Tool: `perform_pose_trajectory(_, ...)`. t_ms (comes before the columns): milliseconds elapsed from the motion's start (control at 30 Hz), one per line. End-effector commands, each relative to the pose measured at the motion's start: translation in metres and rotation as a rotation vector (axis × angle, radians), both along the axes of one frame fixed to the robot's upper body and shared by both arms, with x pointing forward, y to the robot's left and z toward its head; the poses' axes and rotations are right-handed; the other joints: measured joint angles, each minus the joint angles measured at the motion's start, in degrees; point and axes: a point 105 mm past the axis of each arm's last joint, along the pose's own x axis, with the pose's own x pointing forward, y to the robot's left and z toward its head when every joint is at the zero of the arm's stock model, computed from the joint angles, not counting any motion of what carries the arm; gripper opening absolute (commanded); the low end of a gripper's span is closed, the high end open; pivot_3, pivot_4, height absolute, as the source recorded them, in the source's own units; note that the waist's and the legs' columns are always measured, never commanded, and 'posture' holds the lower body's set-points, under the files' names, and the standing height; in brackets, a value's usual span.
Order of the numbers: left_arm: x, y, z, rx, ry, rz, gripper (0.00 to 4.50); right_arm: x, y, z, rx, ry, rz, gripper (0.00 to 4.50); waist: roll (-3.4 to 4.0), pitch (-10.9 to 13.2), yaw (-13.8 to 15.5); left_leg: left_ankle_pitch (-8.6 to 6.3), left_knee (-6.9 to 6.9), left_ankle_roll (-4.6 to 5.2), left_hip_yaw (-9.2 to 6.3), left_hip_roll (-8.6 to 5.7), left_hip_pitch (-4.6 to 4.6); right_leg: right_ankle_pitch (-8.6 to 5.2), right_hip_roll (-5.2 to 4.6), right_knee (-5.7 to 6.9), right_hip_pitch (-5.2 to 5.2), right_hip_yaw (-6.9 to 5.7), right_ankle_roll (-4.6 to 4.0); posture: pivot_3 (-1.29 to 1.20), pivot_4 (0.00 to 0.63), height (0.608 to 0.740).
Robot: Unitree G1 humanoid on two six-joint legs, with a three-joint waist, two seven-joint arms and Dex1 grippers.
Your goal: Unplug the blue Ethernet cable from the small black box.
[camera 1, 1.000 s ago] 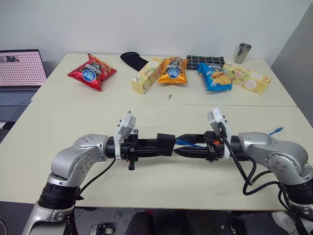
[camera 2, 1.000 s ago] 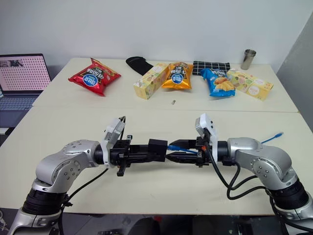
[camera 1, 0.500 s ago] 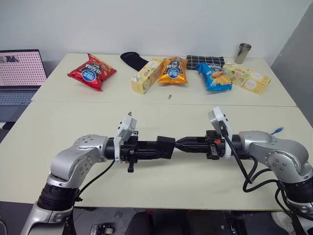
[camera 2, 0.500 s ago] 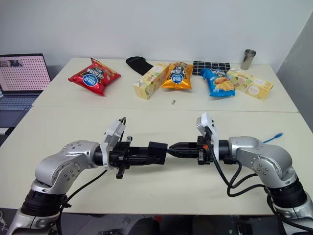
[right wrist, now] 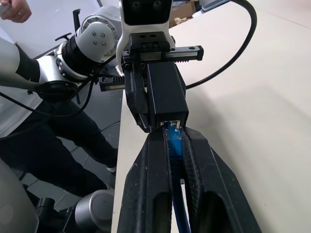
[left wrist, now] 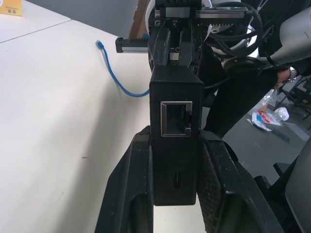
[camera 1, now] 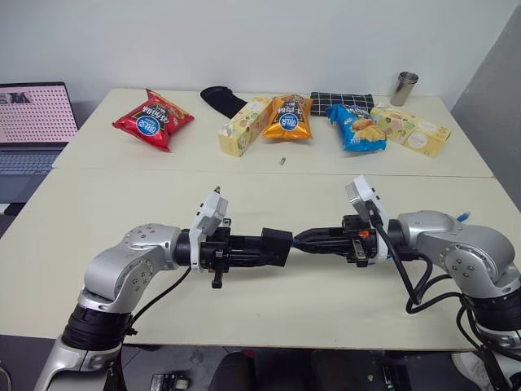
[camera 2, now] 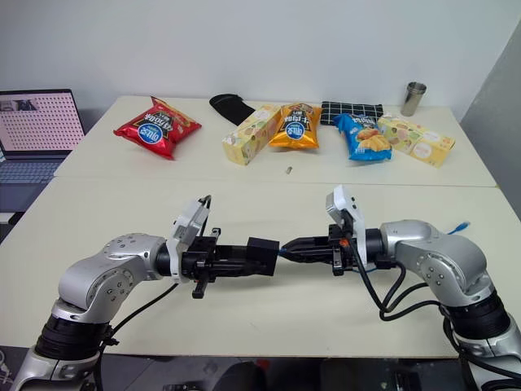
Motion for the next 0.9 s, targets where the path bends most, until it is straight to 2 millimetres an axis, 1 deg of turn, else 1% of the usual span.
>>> perform_pose_trajectory(33,-0.003,0.001,0.005,-0.001,-0.061,-0.031,0.8,0.006,-0.012,-0.001,-0.046,-0.018,-0.036,0.06,0.0,0.0,0.01,0.0,0.0,0.0,0.0,0.0,0.0,0.0,0.0,0.0,0.0,0.0,0.0,0.0,0.15,0.74)
perform_pose_trajectory(200,0.002,0.017,0.002,0.022,-0.072,0.032,0.8,0.009,-0.026,-0.007,-0.082,-0.008,-0.076,0.03,0.01,0.01,0.0,0.0,-0.01,0.0,0.0,0.0,0.0,0.0,0.0,-0.02,0.0,0.0,0.0,0.0,0.15,0.74)
perform_pose_trajectory(367,0.0,0.022,0.001,0.027,-0.073,0.051,0.8,0.011,-0.034,-0.01,-0.088,-0.01,-0.114,0.02,0.0,0.01,0.01,-0.02,-0.01,0.03,0.01,0.0,-0.01,0.0,0.0,-0.06,0.01,0.02,0.0,0.0,0.15,0.74)
perform_pose_trajectory(433,0.0,0.025,0.0,0.037,-0.075,0.066,0.8,0.016,-0.035,-0.009,-0.075,-0.022,-0.143,0.02,0.0,0.01,0.0,-0.02,-0.02,0.03,0.01,0.0,-0.02,0.0,0.0,-0.07,0.01,0.02,0.0,0.0,0.15,0.74)
perform_pose_trajectory(500,0.015,0.035,-0.002,0.039,-0.092,0.184,0.8,0.05,-0.042,-0.005,-0.071,-0.133,-0.329,0.02,0.0,0.01,0.07,-0.02,-0.02,0.03,0.01,0.0,-0.02,0.0,0.0,-0.07,0.0,0.01,0.0,0.0,0.15,0.74)
perform_pose_trajectory(567,0.026,0.041,-0.004,0.045,-0.111,0.273,0.8,0.083,-0.051,-0.006,-0.116,-0.243,-0.528,0.02,-0.05,-0.01,-0.09,-0.06,0.0,0.11,-0.01,0.02,0.02,0.0,0.0,-0.05,0.03,0.0,0.0,0.0,0.15,0.74)
perform_pose_trajectory(600,0.028,0.042,-0.005,0.048,-0.117,0.289,0.8,0.091,-0.054,-0.006,-0.134,-0.27,-0.578,0.02,-0.02,0.0,-0.11,-0.05,0.0,0.1,0.03,-0.01,0.01,0.0,0.0,-0.03,0.0,0.04,0.0,0.0,0.15,0.74)
perform_pose_trajectory(633,0.031,0.043,-0.005,0.044,-0.121,0.313,0.8,0.105,-0.061,-0.009,-0.177,-0.317,-0.674,0.02,-0.03,0.0,-0.15,-0.03,-0.01,0.06,0.05,-0.01,0.01,0.0,0.0,0.0,-0.02,0.06,0.0,0.0,0.15,0.74)
perform_pose_trajectory(667,0.032,0.043,-0.006,0.04,-0.124,0.327,0.8,0.114,-0.067,-0.011,-0.205,-0.349,-0.735,0.02,-0.02,0.0,-0.14,0.0,-0.01,0.0,0.05,0.0,0.01,0.0,0.0,0.01,-0.03,0.04,0.0,0.0,0.15,0.74)
perform_pose_trajectory(700,0.035,0.042,-0.007,0.042,-0.138,0.348,0.8,0.128,-0.08,-0.015,-0.262,-0.402,-0.837,0.02,-0.02,0.0,-0.04,0.01,-0.03,-0.02,0.08,-0.01,-0.03,0.0,0.0,0.02,-0.11,0.07,0.0,0.0,0.15,0.74)
perform_pose_trajectory(733,0.037,0.041,-0.008,0.046,-0.149,0.361,0.8,0.137,-0.089,-0.019,-0.297,-0.43,-0.91,0.37,-0.04,-0.01,-0.04,0.02,-0.04,-0.03,0.06,0.0,-0.08,0.0,-0.01,0.02,-0.15,0.03,0.0,0.0,0.15,0.74)
perform_pose_trajectory(767,0.039,0.04,-0.009,0.051,-0.16,0.379,0.8,0.142,-0.094,-0.022,-0.307,-0.426,-0.945,0.73,-0.04,-0.01,0.03,0.02,-0.03,-0.03,0.08,0.01,-0.07,0.0,-0.01,0.0,-0.14,0.03,0.0,0.0,0.15,0.74)
perform_pose_trajectory(800,0.043,0.04,-0.009,0.055,-0.17,0.402,0.8,0.145,-0.097,-0.023,-0.311,-0.425,-0.967,0.85,-0.04,-0.01,0.07,0.02,-0.04,-0.03,0.11,-0.01,-0.12,0.0,-0.03,-0.04,-0.17,0.04,0.0,0.0,0.15,0.74)
perform_pose_trajectory(900,0.053,0.045,-0.011,0.068,-0.192,0.476,0.8,0.144,-0.093,-0.018,-0.282,-0.436,-0.937,1.46,-0.03,0.0,-0.13,0.02,-0.04,-0.03,0.19,0.0,-0.17,0.0,-0.05,-0.02,-0.25,0.08,0.0,0.0,0.15,0.74)
